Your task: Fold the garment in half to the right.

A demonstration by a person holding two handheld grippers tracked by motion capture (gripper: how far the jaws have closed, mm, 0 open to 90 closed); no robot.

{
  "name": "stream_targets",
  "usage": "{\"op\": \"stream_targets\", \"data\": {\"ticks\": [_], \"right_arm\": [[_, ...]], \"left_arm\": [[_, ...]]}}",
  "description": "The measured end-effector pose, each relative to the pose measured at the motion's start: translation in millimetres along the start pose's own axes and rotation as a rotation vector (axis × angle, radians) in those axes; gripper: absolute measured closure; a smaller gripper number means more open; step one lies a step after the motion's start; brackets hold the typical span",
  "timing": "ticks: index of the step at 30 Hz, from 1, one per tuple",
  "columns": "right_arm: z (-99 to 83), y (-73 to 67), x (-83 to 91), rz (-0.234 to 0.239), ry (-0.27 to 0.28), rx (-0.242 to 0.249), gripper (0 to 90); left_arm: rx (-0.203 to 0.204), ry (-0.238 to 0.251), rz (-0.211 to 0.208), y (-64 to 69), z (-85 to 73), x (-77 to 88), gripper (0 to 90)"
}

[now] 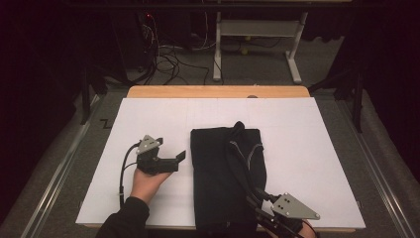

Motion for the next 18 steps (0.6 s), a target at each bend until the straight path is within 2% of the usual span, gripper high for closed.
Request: {"op": "stream_targets", "data": {"ticks": [4, 10, 13, 18], "right_arm": [[1.7, -2.4, -1.3, 0.002, -0.001, 0.002, 60.7], [12.4, -1.8, -4.4, 0.006, 0.012, 0.001, 62.0], [22.4, 1.3, -10.0, 0.007, 0.015, 0.004, 63.1], [40.1, 3.8, -30.1, 0.002, 0.003, 0.014, 68.5]], "left_arm": [[-0.012, 0.013, 0.013, -12.0, -8.3, 18.9, 0.0], [-0.035, 0.035, 0.008, -20.8, -24.5, 38.6, 0.0], [-0.008, 0.047, -0.018, -24.7, -26.0, 42.2, 0.0], [-0.009, 0.058, -0.038, -24.7, -26.1, 41.7, 0.0]]}}
Point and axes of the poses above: each handheld gripper's, and its own axes: x roughly backward along the jaws, z roughly out of its top, y roughly to its right, the point moved 1 cm from there along -x, roughly forward along the jaws, and after that the axes turned 13 degrees about x, right-handed, at the moved point
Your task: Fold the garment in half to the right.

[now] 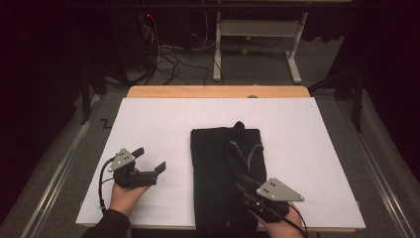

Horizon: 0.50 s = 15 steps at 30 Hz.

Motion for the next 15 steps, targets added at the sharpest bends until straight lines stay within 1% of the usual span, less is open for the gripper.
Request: {"op": "stream_targets", "data": {"ticks": [2, 5, 6, 9, 13, 15], "right_arm": [[6.9, 0.4, -9.6, 0.005, -0.015, 0.015, 70.5], [15.9, 2.3, -24.2, 0.010, -0.049, 0.029, 74.6], [18.7, 3.3, -29.1, 0.011, -0.059, 0.030, 77.0], [26.5, 6.0, -43.8, 0.018, -0.115, 0.034, 90.0], [36.4, 10.2, -61.2, 0.017, -0.173, 0.037, 90.0], [40.2, 10.1, -69.3, 0.029, -0.201, 0.045, 90.0]], "left_arm": [[0.001, -0.003, -0.004, -1.2, -0.9, 0.8, 0.0], [0.003, 0.008, -0.007, -3.6, -1.5, 3.6, 0.0], [0.005, 0.012, -0.003, -4.5, -1.5, 4.3, 0.0], [0.019, 0.025, 0.004, -7.4, -1.8, 6.0, 0.0], [0.020, 0.024, 0.003, -8.2, -2.9, 6.2, 0.0], [0.024, 0.024, 0.001, -8.0, -3.4, 5.7, 0.0]]}}
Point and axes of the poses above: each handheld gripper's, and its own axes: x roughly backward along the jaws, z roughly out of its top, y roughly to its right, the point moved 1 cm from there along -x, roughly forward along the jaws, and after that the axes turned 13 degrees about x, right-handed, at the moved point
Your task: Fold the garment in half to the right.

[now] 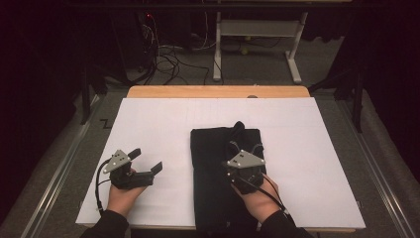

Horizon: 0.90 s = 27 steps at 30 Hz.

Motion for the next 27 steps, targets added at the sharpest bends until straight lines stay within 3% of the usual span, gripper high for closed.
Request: {"op": "stream_targets", "data": {"ticks": [4, 8, 13, 27], "right_arm": [[5.2, -3.8, -12.5, 0.008, -0.062, 0.024, 90.0], [0.9, -3.3, -22.2, -0.013, -0.131, 0.042, 90.0], [-12.3, 4.9, -27.3, -0.037, -0.172, 0.023, 90.0], [-40.1, 28.2, -15.0, -0.103, -0.189, -0.005, 90.0]], "left_arm": [[-0.004, 0.004, -0.003, 1.1, 1.0, 0.6, 0.0], [-0.003, 0.011, -0.007, 1.1, 1.1, 2.7, 0.0], [0.003, 0.005, -0.005, -1.0, 0.1, 2.5, 0.0], [0.011, 0.002, 0.000, -2.7, -1.1, 2.5, 0.0]]}}
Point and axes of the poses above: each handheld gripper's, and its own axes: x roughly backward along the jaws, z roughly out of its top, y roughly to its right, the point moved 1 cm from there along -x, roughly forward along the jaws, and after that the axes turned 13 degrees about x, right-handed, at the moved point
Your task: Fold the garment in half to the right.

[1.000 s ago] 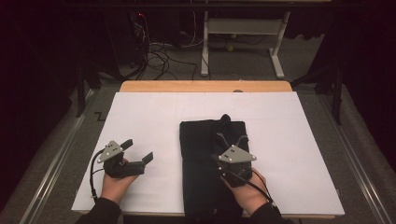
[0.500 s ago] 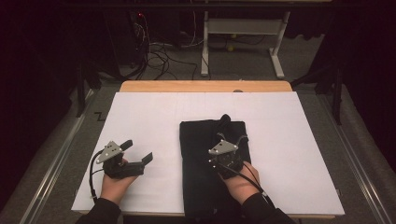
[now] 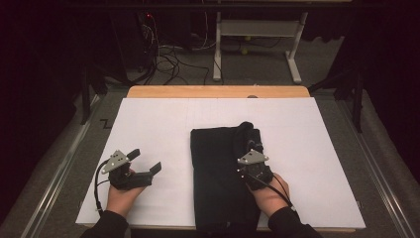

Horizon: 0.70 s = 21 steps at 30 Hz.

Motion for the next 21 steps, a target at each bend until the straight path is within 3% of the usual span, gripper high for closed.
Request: {"op": "stream_targets", "data": {"ticks": [11, 14, 17, 21], "right_arm": [[-36.3, 32.0, 9.5, -0.051, -0.012, -0.092, 90.0], [-43.8, 39.3, 16.5, -0.063, 0.017, -0.130, 90.0], [-36.4, 35.6, 26.9, -0.052, 0.079, -0.129, 90.0], [-19.0, 9.8, 35.0, 0.021, 0.142, -0.056, 90.0]], "left_arm": [[0.001, 0.000, 0.011, -1.6, -0.5, 1.8, 0.0], [-0.002, 0.000, 0.016, -1.9, -0.6, 2.2, 0.0], [0.005, 0.001, 0.018, -2.4, -0.8, 1.8, 0.0], [0.003, -0.003, 0.019, -1.8, -1.4, 1.8, 0.0]]}}
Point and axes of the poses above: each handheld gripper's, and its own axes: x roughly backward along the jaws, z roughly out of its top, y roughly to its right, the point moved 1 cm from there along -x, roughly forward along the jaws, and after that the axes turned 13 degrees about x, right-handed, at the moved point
